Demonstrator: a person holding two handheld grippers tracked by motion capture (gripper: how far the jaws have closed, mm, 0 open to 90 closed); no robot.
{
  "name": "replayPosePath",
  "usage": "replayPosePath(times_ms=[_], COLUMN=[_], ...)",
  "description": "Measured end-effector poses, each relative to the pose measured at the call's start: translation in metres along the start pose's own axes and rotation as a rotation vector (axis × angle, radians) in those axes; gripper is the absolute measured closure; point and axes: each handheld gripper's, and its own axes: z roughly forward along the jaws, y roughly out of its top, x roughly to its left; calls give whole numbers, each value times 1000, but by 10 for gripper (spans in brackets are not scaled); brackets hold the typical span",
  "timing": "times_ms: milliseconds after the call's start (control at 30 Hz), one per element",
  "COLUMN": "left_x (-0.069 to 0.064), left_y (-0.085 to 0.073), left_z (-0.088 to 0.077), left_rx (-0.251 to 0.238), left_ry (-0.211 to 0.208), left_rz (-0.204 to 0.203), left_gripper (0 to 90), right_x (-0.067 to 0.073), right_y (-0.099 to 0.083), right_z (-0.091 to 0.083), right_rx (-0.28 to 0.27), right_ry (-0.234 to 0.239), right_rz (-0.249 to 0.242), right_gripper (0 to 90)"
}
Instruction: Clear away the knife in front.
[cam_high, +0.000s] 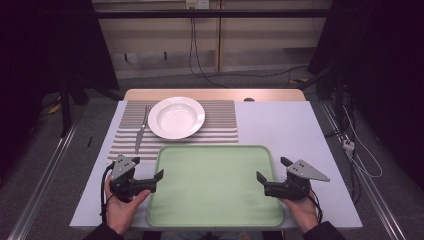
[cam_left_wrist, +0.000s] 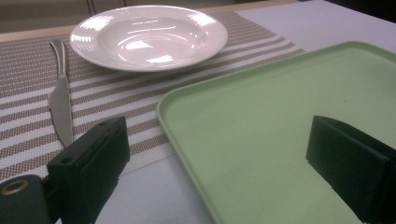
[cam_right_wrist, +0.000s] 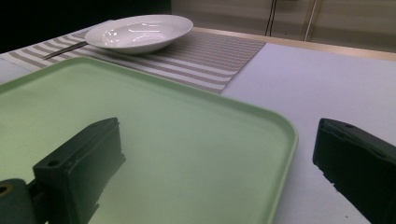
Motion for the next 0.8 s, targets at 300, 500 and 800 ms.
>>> replayPosePath(times_ms=[300,500,800], left_x=[8,18,35], left_y=[8,16,28], left_z=[3,9,22], left_rx=[46,82,116], left_ry=[-12,-9,16], left_rz=[-20,-40,-61], left_gripper=[53,59,68], right_x=[1,3,2], right_y=[0,0,-1], right_z=[4,5,5], right_rx=[10,12,21], right_ry=[22,31,29], right_rz=[-7,-2,-1], right_gripper=[12,12,12])
